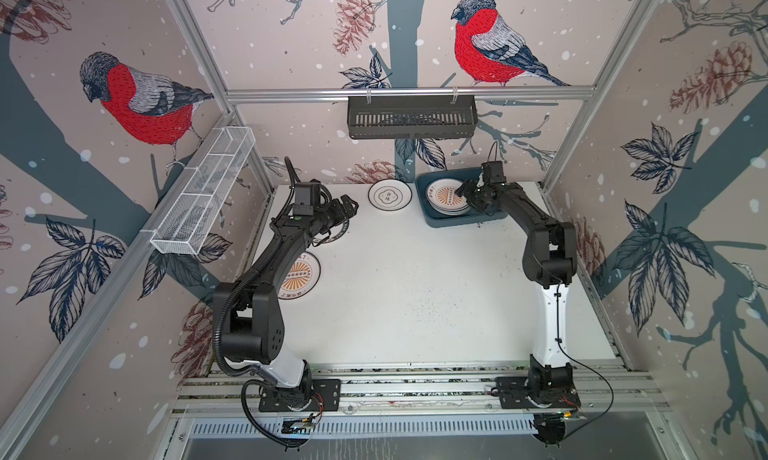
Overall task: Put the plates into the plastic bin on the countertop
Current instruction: 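Move the left gripper to the second sunburst plate nearer the robot, then grasp the edge of the second sunburst plate with the left gripper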
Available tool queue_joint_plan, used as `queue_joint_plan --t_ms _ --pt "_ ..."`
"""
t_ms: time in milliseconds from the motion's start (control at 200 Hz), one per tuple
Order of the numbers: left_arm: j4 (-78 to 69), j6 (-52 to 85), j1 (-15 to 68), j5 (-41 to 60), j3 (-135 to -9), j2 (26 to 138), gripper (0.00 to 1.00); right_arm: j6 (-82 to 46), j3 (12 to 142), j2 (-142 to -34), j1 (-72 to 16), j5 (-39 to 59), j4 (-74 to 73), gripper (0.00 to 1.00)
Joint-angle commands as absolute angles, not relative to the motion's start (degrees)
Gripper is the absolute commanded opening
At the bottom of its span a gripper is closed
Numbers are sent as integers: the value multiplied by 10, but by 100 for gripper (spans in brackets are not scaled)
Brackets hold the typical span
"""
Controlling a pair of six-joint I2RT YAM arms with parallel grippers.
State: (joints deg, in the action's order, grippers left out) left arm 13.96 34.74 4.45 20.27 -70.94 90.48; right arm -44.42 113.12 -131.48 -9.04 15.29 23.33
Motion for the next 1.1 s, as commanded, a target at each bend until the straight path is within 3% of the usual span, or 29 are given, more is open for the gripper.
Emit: queue_joint_plan --t_ms 0,185,535,810,1096 --pt "168 378 30 162 -690 880 96 -424 1120 -1294 -96 132 233 75" --pt "201 417 -14 134 -639 835 96 -404 1100 -1260 -105 124 235 79" --pt "206 455 -117 108 -489 726 96 -382 974 -1148 -137 200 141 100" --pt "223 475 -170 28 -423 692 95 -390 892 -1089 -177 237 83 100" --pt "185 460 -269 92 -356 682 91 -417 843 -1069 -197 290 10 100"
